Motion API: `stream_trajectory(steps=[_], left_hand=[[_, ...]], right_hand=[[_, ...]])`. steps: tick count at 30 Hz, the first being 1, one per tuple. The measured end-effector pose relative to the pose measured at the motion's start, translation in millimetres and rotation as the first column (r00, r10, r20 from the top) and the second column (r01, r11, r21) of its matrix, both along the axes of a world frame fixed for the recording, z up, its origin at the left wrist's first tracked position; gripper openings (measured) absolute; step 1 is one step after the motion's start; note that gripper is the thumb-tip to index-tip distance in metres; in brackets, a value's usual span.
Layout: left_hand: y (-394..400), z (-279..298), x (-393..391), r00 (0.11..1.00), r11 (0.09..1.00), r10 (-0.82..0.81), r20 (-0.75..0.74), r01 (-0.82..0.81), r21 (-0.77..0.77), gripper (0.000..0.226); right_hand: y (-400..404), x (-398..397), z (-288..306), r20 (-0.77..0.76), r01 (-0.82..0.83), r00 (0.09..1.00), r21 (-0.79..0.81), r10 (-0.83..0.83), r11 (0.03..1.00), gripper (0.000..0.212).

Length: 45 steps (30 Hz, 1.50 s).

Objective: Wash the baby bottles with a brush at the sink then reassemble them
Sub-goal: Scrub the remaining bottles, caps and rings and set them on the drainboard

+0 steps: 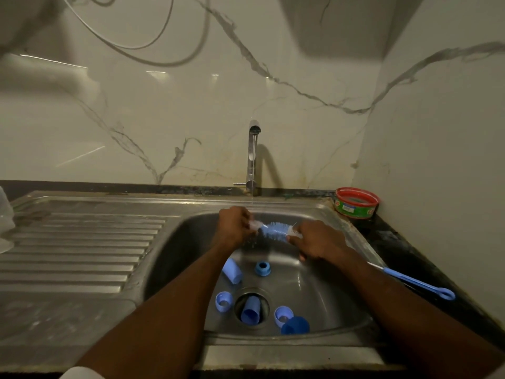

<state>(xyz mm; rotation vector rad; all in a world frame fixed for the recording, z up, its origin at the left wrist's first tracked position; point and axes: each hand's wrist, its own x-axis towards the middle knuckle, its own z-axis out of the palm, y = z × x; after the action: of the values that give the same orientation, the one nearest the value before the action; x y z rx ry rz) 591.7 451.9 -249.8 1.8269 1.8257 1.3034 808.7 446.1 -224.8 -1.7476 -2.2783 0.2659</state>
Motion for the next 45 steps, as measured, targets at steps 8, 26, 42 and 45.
stream_trajectory(steps=[8,26,42,45], left_hand=[[7,1,-5,0.992,0.994,0.088,0.091,-0.094,0.061,0.033],[8,-9,-2,0.927,0.969,-0.179,-0.33,0.107,-0.224,0.014],[10,-8,-1,0.953,0.999,-0.015,-0.302,0.003,-0.04,0.013],[9,-7,-1,0.965,0.998,-0.007,-0.263,-0.01,-0.062,0.013]], right_hand=[[4,0,-3,0.005,-0.003,1.0,0.017,0.003,1.0,0.022],[9,-1,-6,0.044,0.007,0.999,0.045,-0.009,0.999,0.02],[10,-1,-6,0.055,0.006,0.998,0.042,-0.008,0.999,0.023],[9,-1,-6,0.056,0.015,0.998,0.048,-0.018,0.999,0.021]])
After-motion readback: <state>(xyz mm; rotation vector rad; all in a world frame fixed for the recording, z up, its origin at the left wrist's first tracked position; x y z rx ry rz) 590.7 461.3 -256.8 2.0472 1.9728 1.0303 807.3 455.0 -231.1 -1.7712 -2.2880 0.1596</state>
